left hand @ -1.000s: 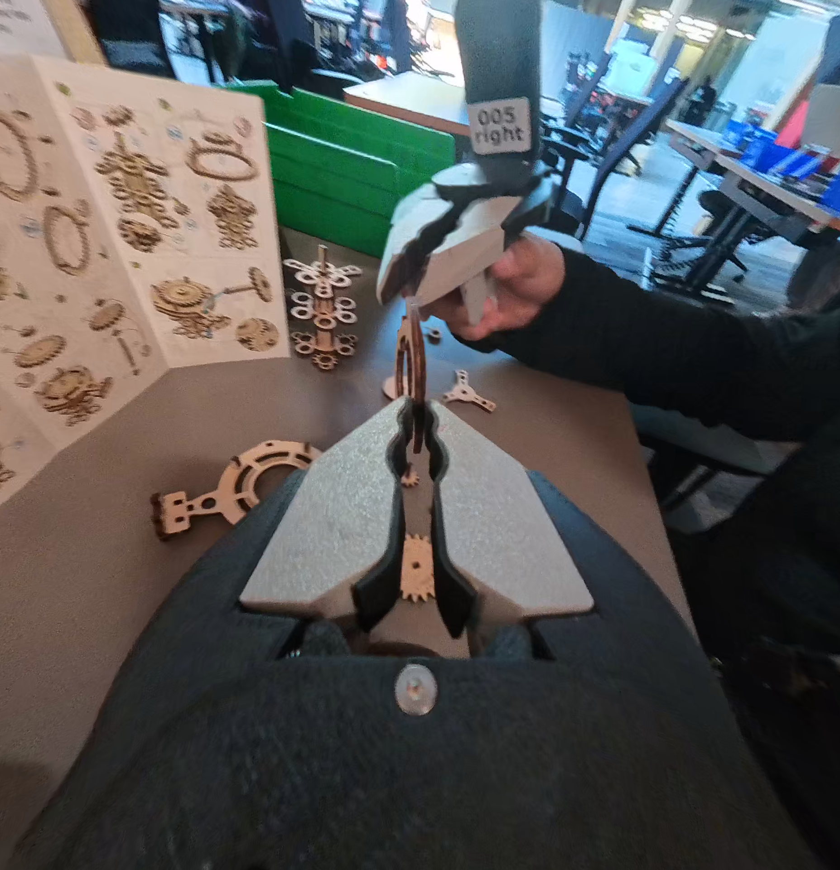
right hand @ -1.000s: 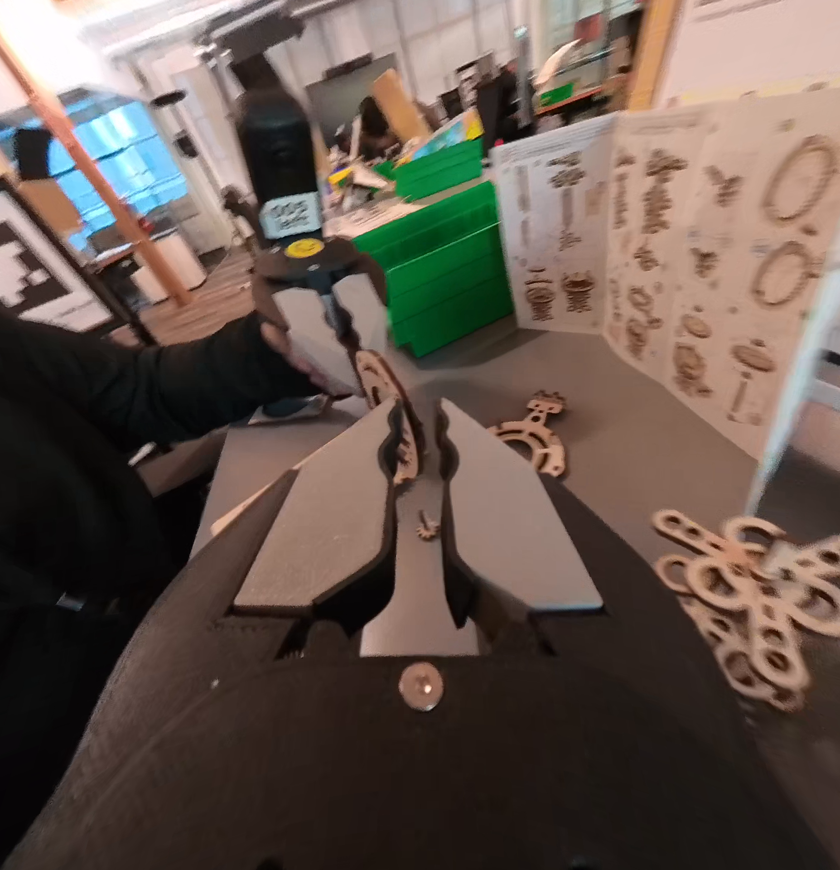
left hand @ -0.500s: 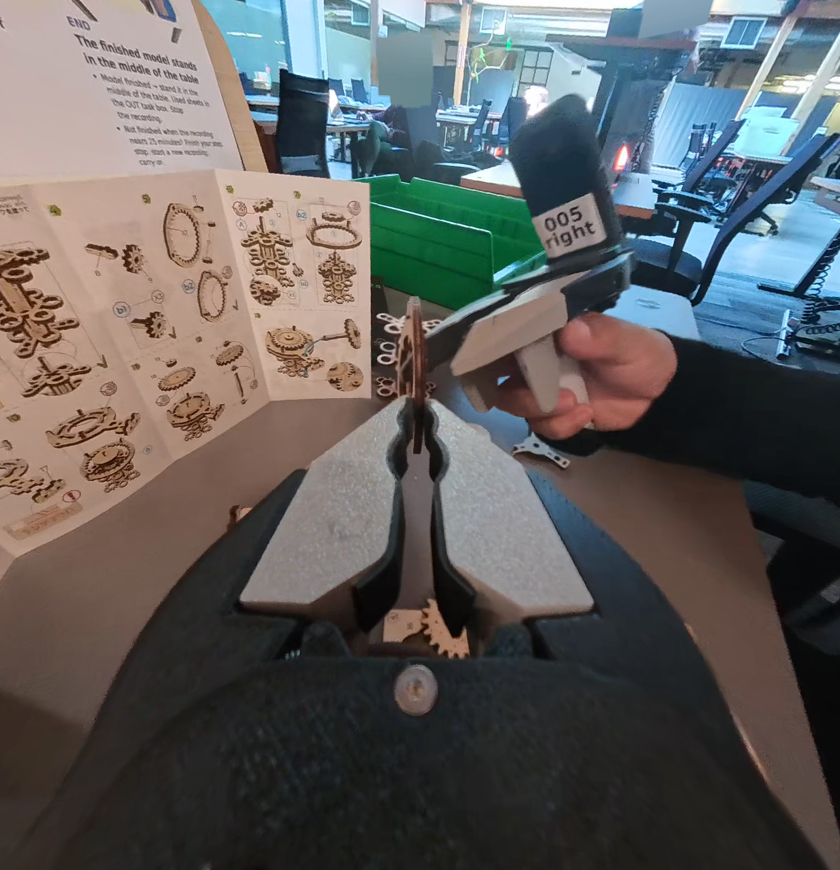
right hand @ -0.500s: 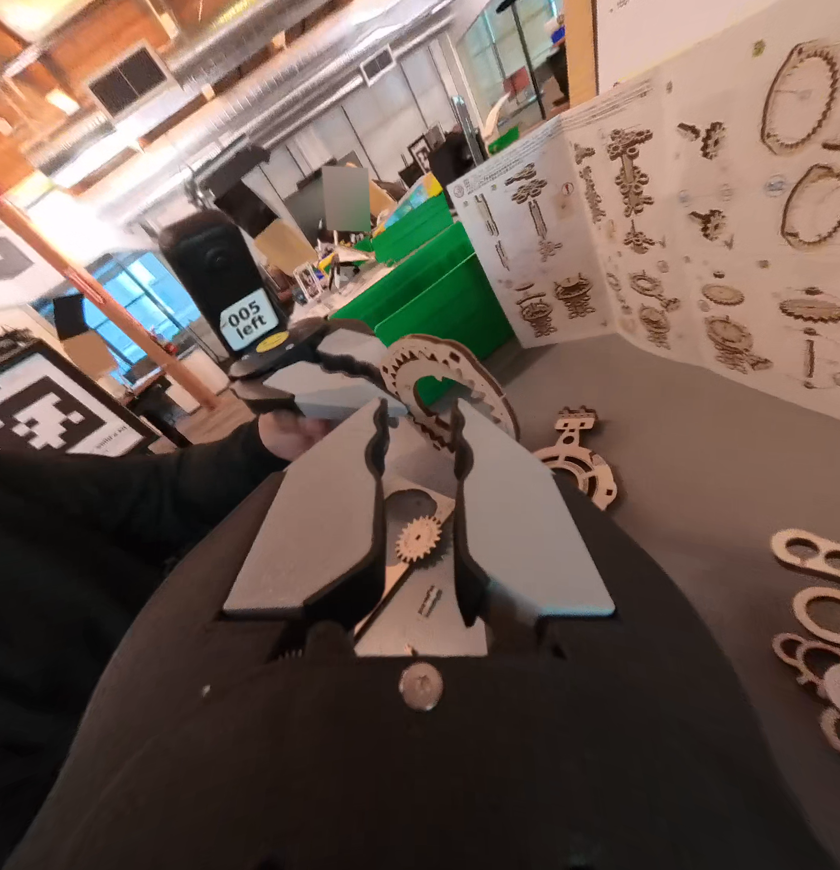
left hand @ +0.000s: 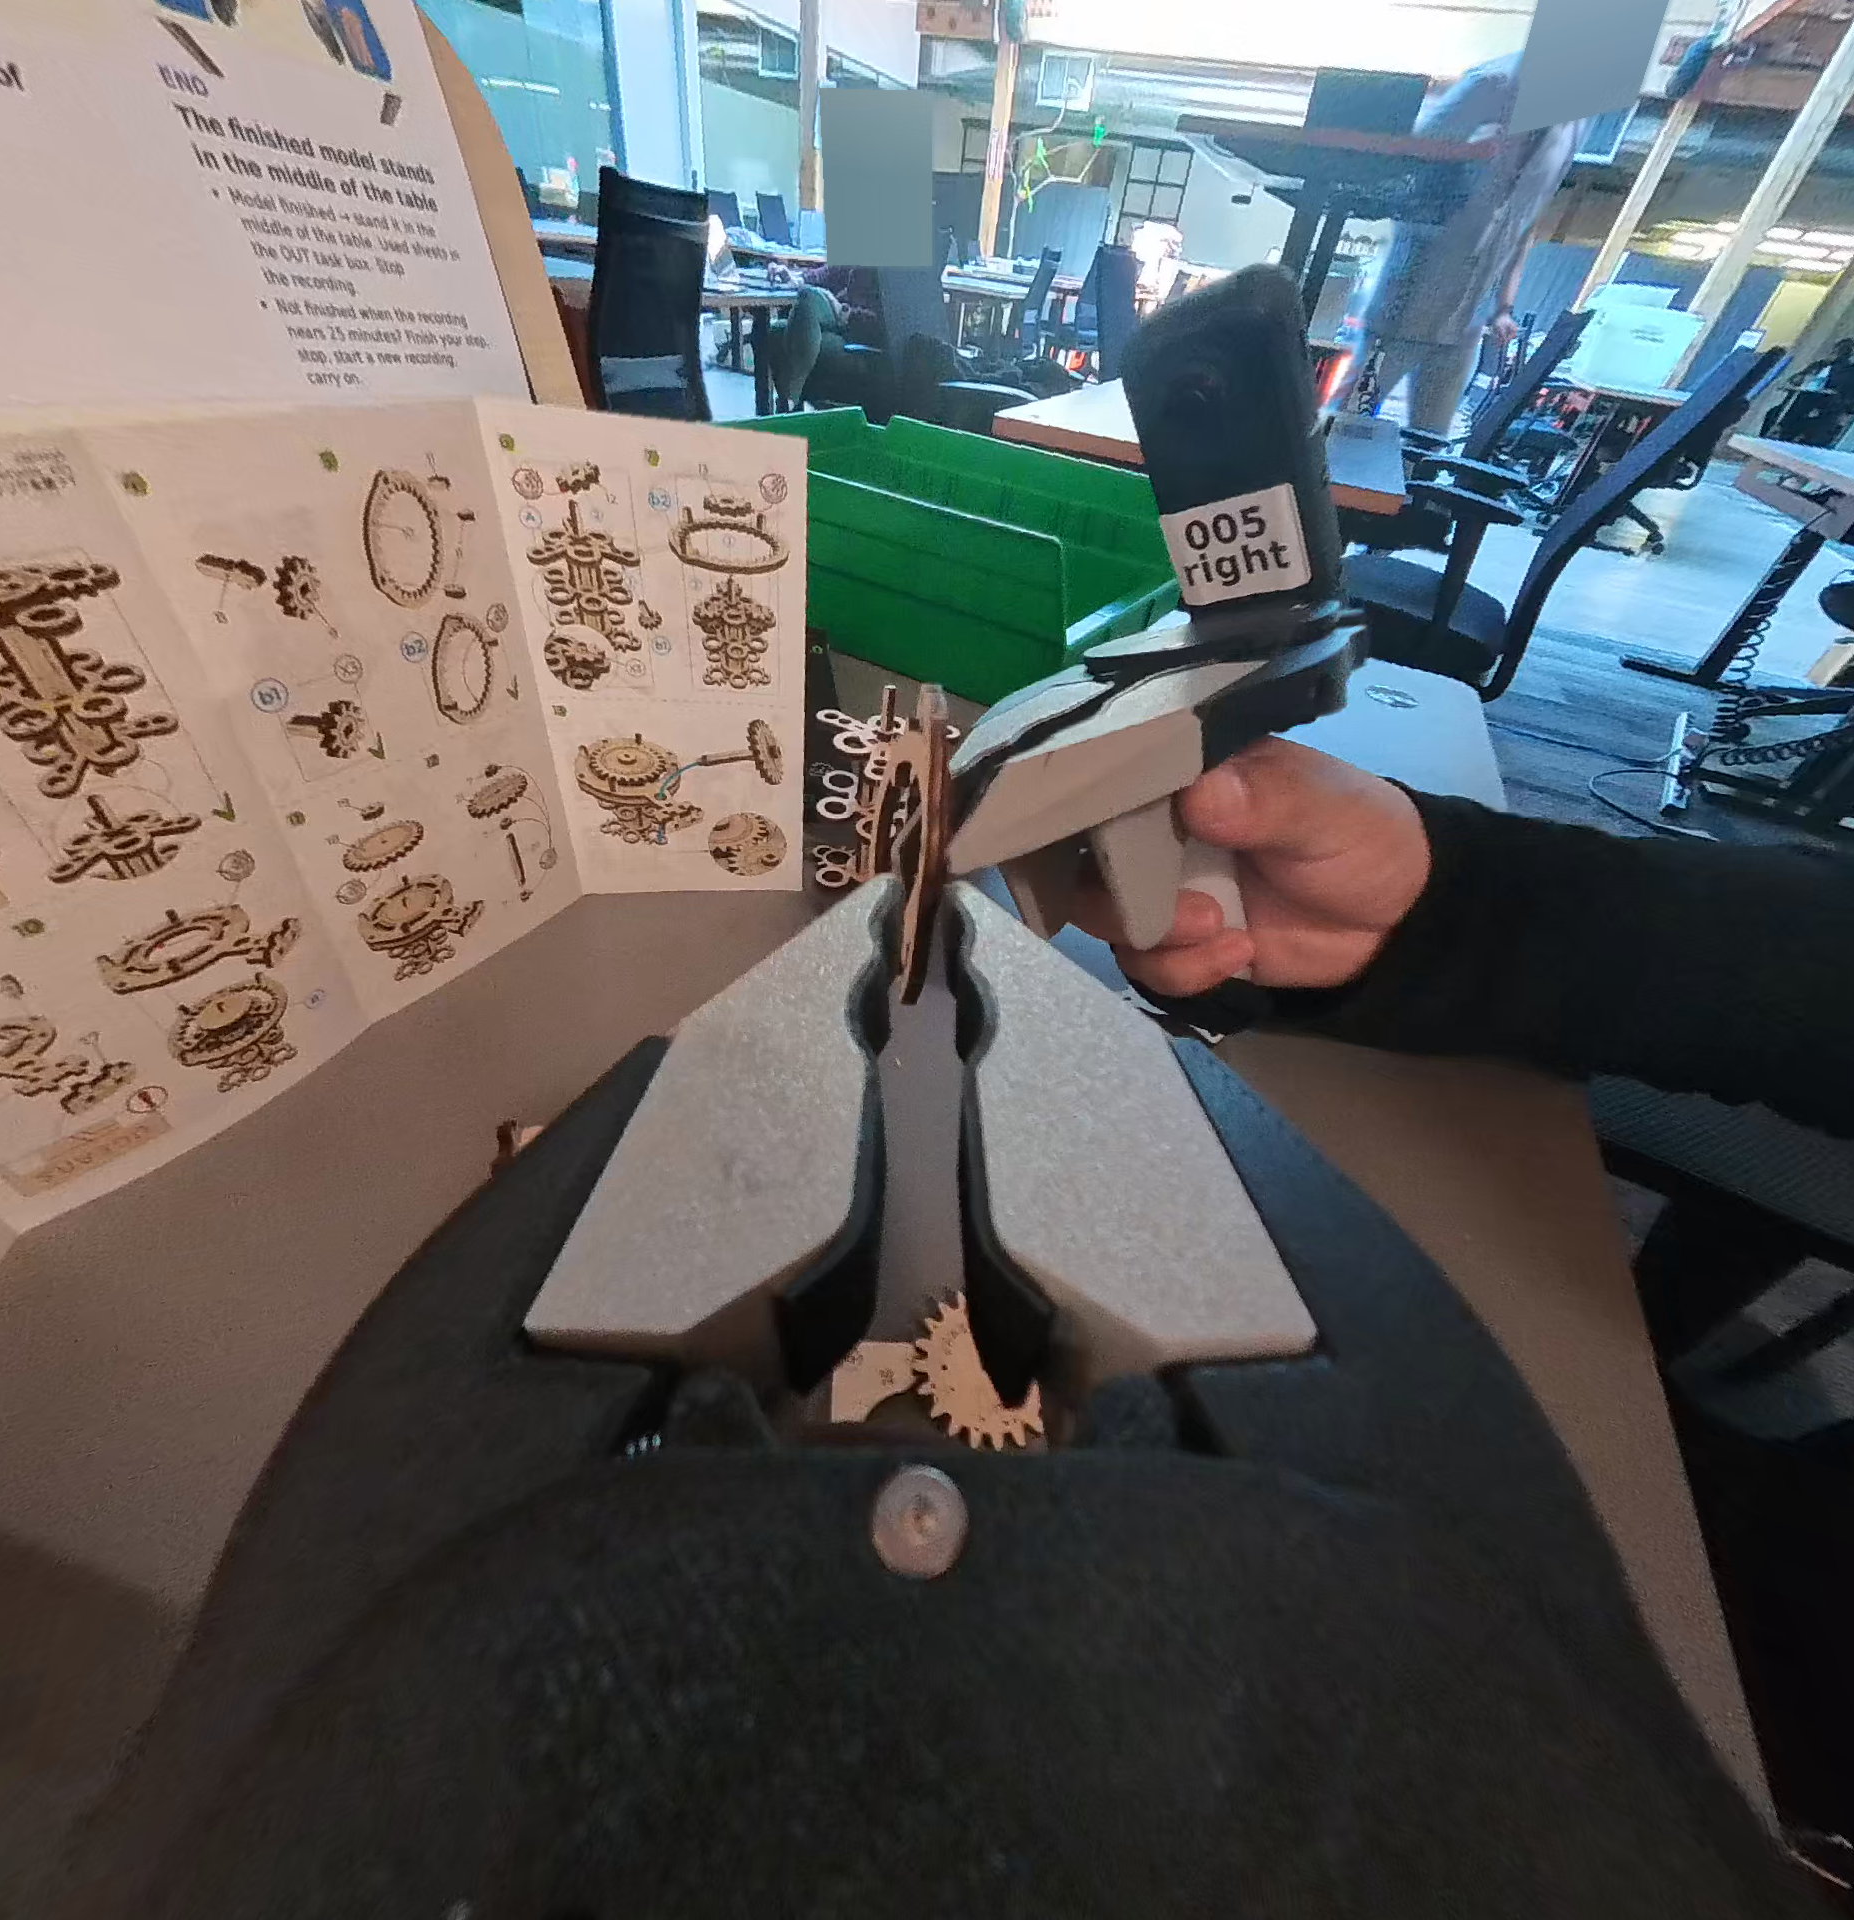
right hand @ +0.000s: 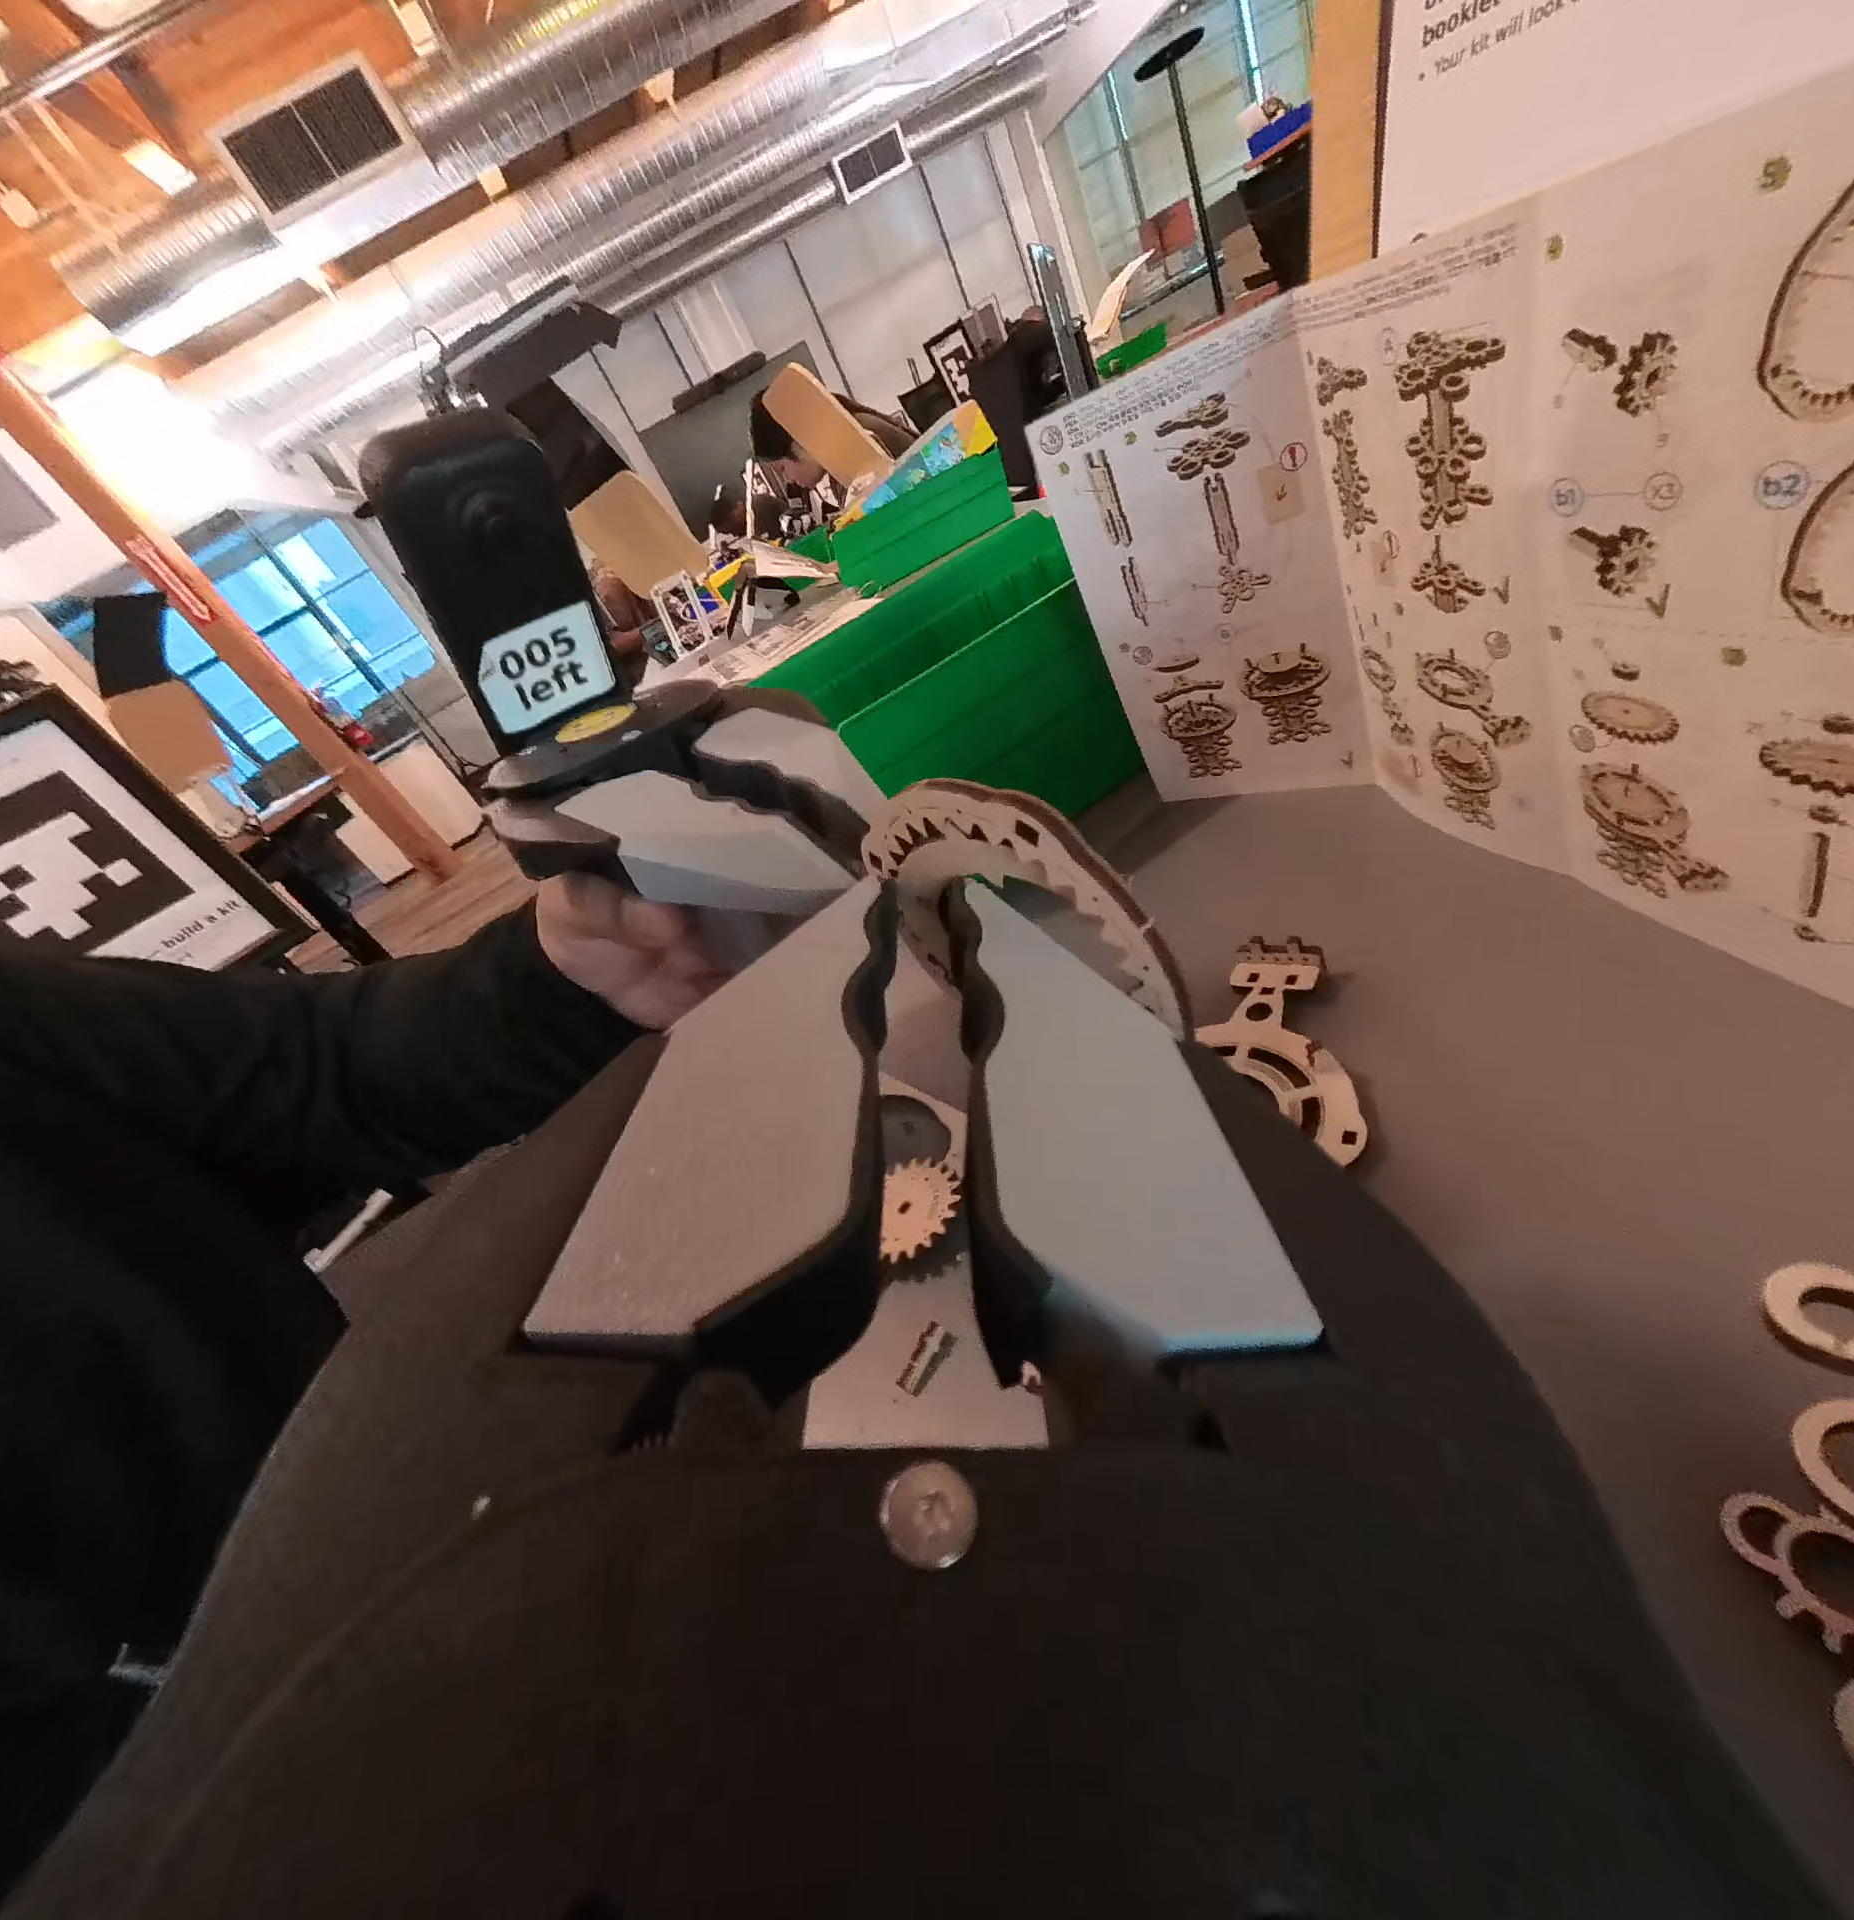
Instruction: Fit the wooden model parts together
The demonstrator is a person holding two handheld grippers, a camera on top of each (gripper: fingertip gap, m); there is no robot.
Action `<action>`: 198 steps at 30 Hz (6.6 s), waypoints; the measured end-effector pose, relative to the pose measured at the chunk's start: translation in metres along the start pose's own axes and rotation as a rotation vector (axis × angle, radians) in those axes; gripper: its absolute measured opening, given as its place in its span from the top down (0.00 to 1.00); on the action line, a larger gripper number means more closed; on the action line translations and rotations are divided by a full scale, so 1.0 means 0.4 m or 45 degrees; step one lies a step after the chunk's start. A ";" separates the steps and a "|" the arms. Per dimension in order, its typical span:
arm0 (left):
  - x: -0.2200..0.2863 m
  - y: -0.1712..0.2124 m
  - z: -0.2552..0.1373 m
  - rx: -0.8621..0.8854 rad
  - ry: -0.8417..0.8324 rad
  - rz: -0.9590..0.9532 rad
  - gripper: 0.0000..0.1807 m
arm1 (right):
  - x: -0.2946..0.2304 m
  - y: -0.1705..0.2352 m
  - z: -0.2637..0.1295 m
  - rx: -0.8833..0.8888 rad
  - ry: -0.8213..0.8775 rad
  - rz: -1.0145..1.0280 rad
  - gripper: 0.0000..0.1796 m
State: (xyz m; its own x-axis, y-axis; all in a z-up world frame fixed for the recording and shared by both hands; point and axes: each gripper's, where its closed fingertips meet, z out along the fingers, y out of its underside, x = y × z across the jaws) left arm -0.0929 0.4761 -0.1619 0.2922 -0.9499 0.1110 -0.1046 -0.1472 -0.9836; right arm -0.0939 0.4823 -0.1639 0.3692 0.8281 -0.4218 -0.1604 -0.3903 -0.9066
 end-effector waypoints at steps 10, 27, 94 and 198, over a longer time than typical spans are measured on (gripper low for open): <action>-0.003 0.031 0.006 -0.111 -0.044 0.198 1.00 | 0.001 0.031 0.006 -0.114 0.022 -0.067 0.97; -0.006 0.039 0.012 -0.170 -0.106 0.189 1.00 | 0.004 0.039 -0.002 -0.190 0.078 -0.216 0.97; -0.005 0.015 -0.010 -0.003 0.109 -0.302 1.00 | 0.000 0.014 0.012 -0.091 0.608 -0.677 0.97; -0.025 0.088 0.019 -0.110 0.091 -0.363 1.00 | 0.031 0.063 -0.007 -0.117 0.271 0.001 0.97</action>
State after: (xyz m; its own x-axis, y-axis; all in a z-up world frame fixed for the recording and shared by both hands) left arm -0.0924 0.4825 -0.1988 0.2544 -0.8833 0.3939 -0.1096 -0.4310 -0.8957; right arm -0.0907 0.4817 -0.1919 0.5555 0.7282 -0.4015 -0.0803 -0.4336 -0.8975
